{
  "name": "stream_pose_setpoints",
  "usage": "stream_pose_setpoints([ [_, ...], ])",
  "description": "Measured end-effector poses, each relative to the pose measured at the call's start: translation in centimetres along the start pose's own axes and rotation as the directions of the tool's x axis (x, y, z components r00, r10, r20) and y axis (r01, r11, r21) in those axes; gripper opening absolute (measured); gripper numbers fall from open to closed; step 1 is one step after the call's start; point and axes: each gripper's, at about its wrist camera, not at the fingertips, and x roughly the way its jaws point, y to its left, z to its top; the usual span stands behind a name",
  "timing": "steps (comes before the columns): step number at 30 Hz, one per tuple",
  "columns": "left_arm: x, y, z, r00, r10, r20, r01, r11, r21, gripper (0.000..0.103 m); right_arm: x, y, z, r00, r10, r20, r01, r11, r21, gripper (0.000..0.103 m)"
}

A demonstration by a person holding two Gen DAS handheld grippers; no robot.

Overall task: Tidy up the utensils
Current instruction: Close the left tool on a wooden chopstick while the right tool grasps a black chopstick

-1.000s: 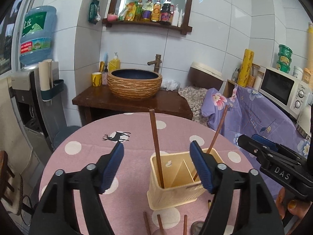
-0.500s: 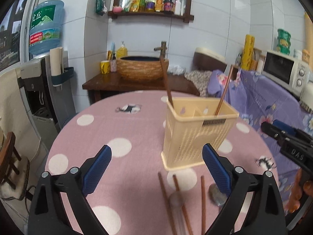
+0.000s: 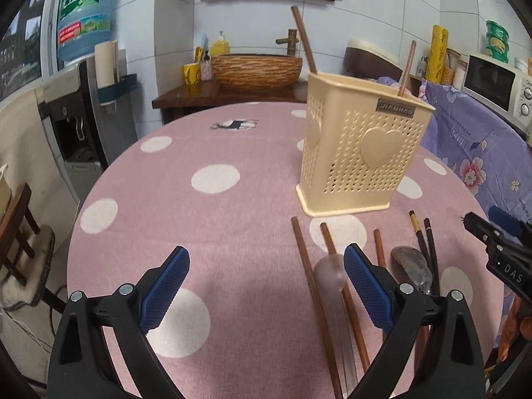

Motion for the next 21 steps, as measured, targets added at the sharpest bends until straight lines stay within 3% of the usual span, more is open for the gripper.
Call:
stream_pose_setpoints([
  [3, 0.4, 0.2, -0.6, 1.000, 0.004, -0.023, -0.004, 1.000, -0.004, 0.092, 0.6, -0.7, -0.8, 0.999, 0.008, -0.043, -0.007, 0.999, 0.038, 0.067],
  [10, 1.1, 1.0, -1.5, 0.997, 0.000, -0.076, -0.002, 1.000, -0.026, 0.077, 1.4, -1.1, -2.4, 0.994, -0.002, -0.105, 0.009, 0.998, 0.065, 0.067],
  [21, 2.5, -0.3, -1.7, 0.986, -0.081, -0.147, 0.079, 0.997, -0.021, 0.051, 2.1, -1.3, -3.4, 0.989, 0.002, -0.148, 0.010, 0.997, 0.079, 0.063],
])
